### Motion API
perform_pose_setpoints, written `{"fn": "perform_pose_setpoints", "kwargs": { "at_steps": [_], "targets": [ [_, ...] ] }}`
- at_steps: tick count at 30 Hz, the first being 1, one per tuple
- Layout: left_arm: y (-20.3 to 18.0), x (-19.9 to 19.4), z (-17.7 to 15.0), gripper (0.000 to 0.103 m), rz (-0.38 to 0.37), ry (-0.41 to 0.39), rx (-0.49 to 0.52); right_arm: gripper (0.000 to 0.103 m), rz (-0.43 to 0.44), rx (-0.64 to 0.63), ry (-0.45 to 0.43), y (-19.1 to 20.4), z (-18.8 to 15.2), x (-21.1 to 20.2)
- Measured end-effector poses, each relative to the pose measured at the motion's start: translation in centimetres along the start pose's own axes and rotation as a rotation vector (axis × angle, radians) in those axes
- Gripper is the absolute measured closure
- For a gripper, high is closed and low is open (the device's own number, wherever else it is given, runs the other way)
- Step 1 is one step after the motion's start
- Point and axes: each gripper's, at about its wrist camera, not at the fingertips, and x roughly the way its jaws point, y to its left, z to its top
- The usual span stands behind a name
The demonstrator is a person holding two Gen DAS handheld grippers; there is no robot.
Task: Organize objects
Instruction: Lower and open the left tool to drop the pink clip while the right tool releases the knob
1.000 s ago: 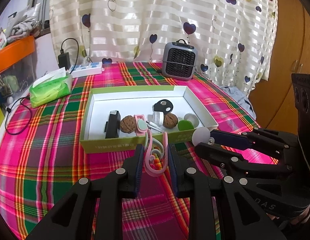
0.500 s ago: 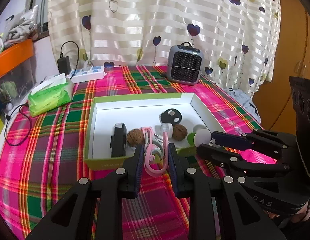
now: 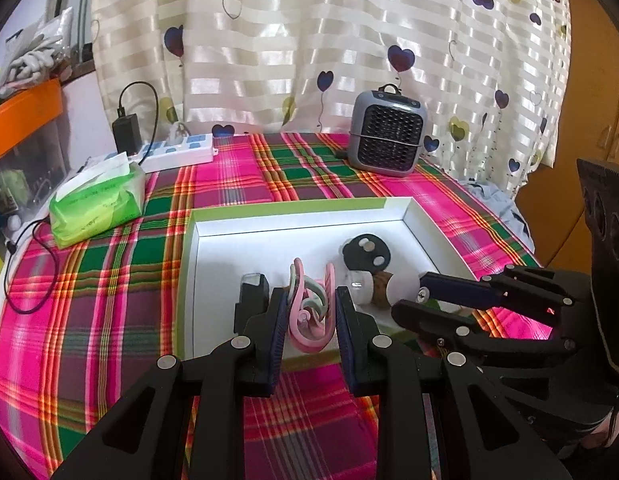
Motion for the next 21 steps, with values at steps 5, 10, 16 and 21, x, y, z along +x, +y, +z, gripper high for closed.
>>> {"fn": "perform_pose_setpoints", "kwargs": {
  "at_steps": [5,10,16,21],
  "targets": [
    [0.4,1.0,0.0,0.081,-0.001,0.014,-0.003,0.072,0.014,-0.003,0.027,0.1,0.1,1.4],
    [0.5,2.0,-0.2,0.081,-0.007,0.033,0.001,0.072,0.021,0.001,0.033,-0.1,0.2,2.0],
    [0.5,2.8,-0.3,0.081,-0.010,0.051,0.004,0.072,0.028,0.010,0.038,-0.4,0.3,2.4],
    [0.3,3.3,-0.3,0.081,-0.006,0.059,0.006,0.072,0.038,0.018,0.043,-0.6,0.3,2.7]
  ]
}}
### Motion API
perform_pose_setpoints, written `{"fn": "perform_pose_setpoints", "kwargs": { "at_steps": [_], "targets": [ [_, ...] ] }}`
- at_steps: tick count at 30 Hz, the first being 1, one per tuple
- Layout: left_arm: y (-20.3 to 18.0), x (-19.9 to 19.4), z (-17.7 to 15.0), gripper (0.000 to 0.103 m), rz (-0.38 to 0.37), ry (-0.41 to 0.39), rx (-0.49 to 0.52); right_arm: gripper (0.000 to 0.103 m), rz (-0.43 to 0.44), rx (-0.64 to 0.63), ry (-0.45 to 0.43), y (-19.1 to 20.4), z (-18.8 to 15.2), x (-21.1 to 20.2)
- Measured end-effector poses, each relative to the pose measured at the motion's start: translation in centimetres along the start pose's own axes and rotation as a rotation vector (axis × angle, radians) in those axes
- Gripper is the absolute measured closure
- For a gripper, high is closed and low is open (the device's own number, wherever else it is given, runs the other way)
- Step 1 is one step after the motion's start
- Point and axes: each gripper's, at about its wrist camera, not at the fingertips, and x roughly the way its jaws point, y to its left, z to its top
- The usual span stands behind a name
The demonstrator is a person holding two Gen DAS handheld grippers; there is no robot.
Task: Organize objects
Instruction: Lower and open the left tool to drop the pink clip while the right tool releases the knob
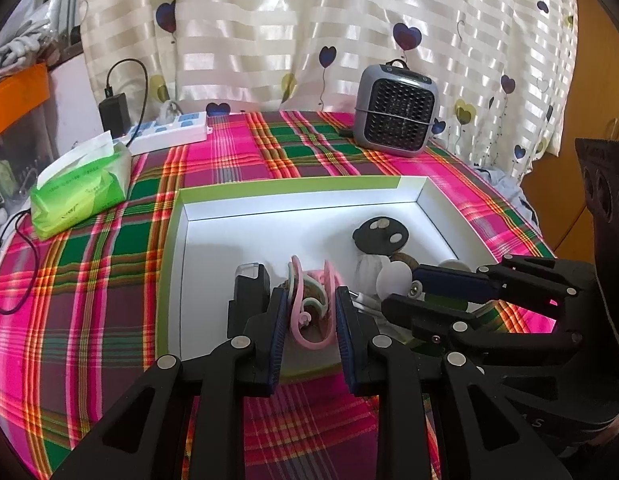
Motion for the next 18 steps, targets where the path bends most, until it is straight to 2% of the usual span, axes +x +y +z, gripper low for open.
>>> {"fn": "perform_pose_setpoints", "kwargs": {
  "at_steps": [18],
  "targets": [
    [-0.20,0.51,0.53,0.081,0.017,-0.008,0.018,0.071,-0.020,0.008,-0.009,-0.09,-0.02,0.15]
  ]
}}
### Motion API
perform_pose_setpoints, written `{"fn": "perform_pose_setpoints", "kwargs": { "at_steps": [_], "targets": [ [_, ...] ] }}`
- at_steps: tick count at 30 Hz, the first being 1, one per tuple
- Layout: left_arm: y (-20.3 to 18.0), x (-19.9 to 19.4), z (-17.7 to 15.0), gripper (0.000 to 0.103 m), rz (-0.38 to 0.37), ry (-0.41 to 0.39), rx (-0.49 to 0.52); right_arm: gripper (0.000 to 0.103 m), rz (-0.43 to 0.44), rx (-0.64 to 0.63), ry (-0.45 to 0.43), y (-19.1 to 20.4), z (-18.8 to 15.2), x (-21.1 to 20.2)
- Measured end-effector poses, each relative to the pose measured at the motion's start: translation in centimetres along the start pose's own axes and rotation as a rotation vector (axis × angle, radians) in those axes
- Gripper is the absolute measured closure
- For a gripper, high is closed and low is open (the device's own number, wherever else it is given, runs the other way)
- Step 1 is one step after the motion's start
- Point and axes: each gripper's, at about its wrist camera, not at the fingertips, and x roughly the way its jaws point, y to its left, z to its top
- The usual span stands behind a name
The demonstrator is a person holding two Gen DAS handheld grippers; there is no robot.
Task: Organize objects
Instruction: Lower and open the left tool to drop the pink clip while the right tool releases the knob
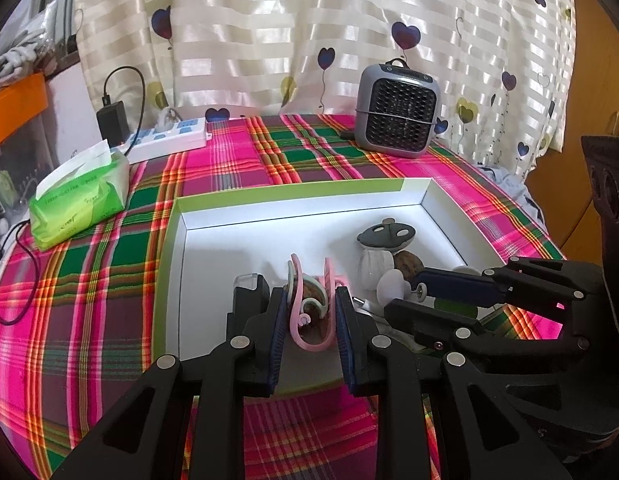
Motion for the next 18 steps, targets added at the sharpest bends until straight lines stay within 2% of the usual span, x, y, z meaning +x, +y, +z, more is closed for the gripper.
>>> {"fn": "perform_pose_setpoints", "kwargs": {
  "at_steps": [7,18],
  "targets": [
    [0.0,-0.2,0.0,0.080,-0.003,-0.006,-0.010,0.066,-0.005,-0.004,-0.017,0.1,-0.1,-0.5],
    [-0.1,-0.7,-0.2,0.078,0.000,-0.007,-0.016,0.065,-0.023,-0.011,-0.032,0.5,-0.3,-1.6]
  ]
}}
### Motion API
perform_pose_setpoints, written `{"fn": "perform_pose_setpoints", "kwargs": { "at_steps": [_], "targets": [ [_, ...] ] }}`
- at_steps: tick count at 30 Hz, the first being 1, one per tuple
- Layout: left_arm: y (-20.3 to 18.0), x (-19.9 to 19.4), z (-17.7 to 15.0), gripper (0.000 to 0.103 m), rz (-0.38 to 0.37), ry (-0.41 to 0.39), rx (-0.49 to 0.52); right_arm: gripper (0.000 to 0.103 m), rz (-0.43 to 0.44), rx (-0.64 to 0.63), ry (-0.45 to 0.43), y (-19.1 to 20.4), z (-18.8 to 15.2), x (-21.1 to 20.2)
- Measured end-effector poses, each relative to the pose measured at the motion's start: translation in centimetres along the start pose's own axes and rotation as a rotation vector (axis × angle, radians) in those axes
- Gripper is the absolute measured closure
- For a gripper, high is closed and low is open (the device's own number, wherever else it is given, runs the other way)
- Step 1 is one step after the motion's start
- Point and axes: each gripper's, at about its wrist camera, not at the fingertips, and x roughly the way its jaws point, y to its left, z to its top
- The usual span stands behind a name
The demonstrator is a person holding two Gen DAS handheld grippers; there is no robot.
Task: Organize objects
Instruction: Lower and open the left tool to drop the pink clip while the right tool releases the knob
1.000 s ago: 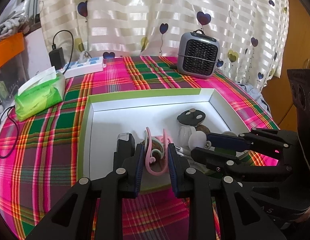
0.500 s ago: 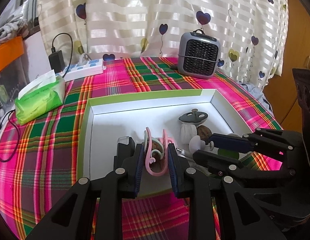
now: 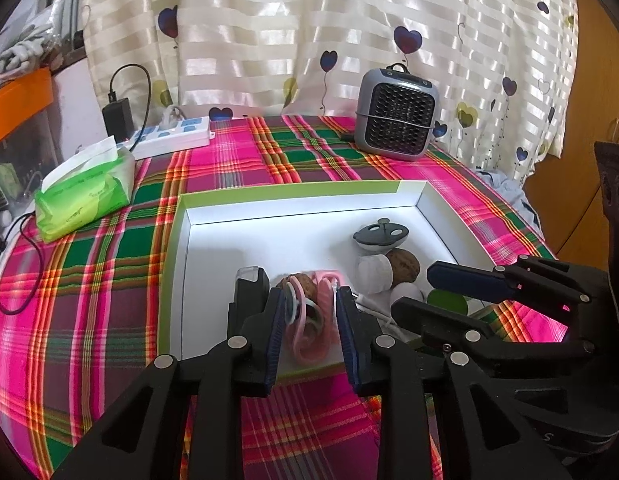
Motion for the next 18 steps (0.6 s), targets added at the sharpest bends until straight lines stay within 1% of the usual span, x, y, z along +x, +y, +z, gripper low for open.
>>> {"fn": "perform_pose_setpoints", "kwargs": {
  "at_steps": [8,18],
  "targets": [
    [-0.4,-1.6,-0.7,0.078,0.006,-0.017,0.005,0.065,-0.025,-0.001,-0.020,0.6,-0.4,-1.6],
    [-1.0,-3.3,-1.5,0.078,0.014,-0.024,0.001,0.065,-0.030,-0.005,-0.029,1.3,-1.2,-3.0]
  ]
}}
